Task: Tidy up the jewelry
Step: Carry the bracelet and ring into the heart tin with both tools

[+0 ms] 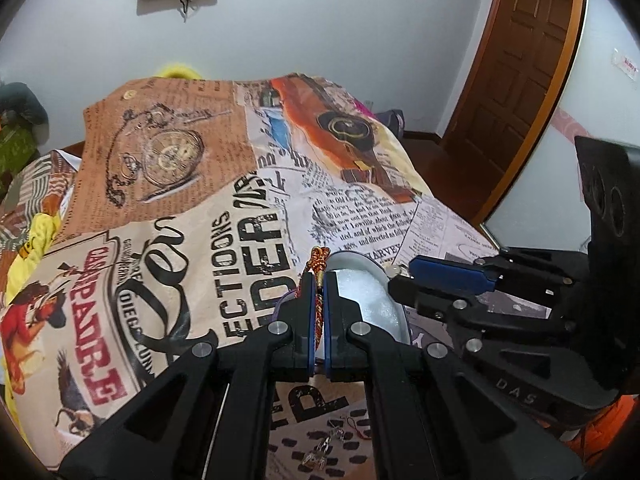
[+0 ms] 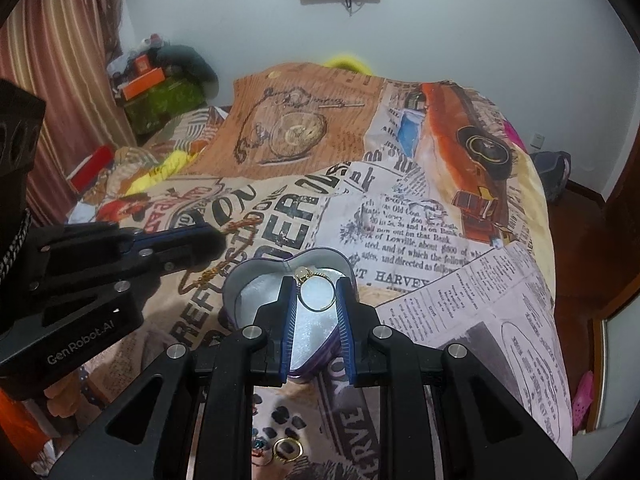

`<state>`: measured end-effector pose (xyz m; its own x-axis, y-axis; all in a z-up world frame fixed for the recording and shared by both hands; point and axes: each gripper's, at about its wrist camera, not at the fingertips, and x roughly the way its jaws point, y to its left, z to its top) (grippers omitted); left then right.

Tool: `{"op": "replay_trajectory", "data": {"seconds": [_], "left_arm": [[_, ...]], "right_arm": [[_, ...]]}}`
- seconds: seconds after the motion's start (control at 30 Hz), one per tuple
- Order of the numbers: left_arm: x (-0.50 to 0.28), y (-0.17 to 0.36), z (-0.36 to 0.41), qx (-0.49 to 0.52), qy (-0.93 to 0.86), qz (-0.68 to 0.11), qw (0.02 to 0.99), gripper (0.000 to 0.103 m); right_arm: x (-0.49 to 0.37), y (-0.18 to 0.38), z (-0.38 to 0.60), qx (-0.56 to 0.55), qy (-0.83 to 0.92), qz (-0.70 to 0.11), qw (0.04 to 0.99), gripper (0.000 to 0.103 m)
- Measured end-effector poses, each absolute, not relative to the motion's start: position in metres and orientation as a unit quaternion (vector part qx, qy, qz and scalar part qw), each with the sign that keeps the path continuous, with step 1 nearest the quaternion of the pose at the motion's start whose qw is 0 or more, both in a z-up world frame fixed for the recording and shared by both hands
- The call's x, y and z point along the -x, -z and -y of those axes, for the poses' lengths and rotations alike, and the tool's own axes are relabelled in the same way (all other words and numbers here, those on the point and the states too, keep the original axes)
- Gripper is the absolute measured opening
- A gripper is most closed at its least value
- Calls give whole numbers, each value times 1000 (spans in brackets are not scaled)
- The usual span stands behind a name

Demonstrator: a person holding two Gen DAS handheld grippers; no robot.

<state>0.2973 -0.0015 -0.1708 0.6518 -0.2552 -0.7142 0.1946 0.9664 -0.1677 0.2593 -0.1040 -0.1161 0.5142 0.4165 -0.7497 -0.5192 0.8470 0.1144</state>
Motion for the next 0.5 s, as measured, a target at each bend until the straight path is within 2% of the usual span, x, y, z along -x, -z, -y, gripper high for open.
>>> {"op": "replay_trajectory", "data": {"seconds": [0.5], "left_arm": [[-307,192,9,36,143,-429,891,1]], "right_arm": [[-269,138,97,79,-284,-438,849,18]]}}
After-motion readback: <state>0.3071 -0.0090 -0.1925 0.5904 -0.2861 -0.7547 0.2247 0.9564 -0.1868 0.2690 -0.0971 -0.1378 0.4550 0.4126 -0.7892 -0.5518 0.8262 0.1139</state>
